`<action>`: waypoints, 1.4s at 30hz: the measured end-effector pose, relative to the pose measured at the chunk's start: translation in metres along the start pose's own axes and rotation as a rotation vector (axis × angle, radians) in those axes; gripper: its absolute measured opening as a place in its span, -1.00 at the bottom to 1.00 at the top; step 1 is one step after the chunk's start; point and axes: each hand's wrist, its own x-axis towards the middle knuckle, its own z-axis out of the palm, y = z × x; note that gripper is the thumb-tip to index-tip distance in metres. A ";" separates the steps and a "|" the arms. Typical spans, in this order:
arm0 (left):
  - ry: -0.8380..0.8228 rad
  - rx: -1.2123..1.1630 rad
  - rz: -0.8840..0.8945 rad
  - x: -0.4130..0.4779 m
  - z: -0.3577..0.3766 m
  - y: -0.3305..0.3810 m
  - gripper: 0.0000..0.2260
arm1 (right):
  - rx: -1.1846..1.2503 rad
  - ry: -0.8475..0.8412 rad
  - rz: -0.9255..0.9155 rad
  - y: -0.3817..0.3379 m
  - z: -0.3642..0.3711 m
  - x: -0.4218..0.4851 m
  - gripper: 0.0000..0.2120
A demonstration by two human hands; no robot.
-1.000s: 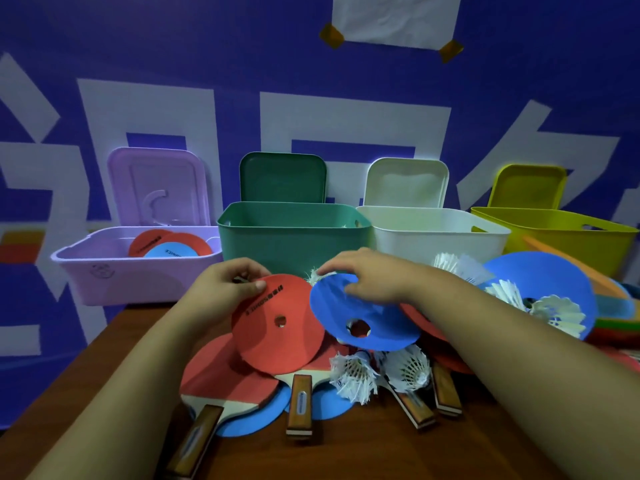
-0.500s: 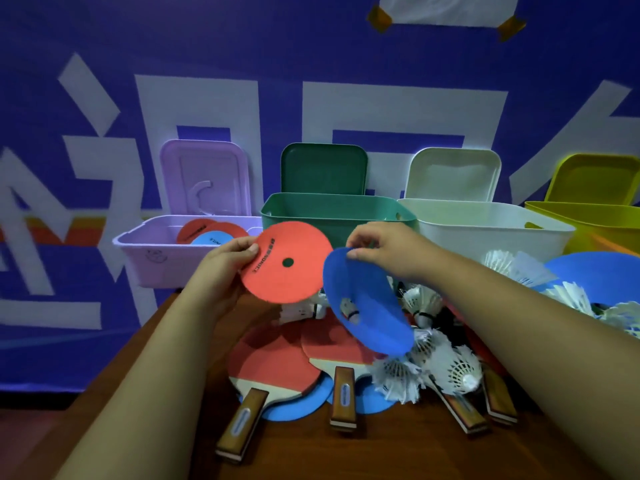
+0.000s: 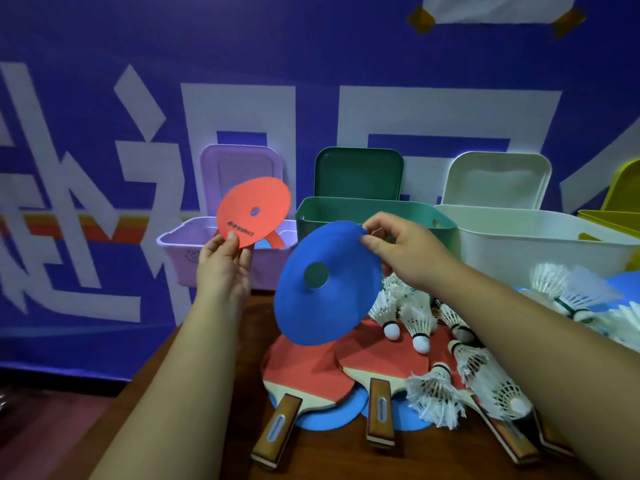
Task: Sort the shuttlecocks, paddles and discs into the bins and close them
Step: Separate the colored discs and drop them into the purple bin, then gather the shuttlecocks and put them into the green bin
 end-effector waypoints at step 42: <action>-0.720 1.879 0.140 -0.089 0.026 -0.049 -0.43 | 0.520 0.624 0.669 0.054 -0.136 -0.031 -0.69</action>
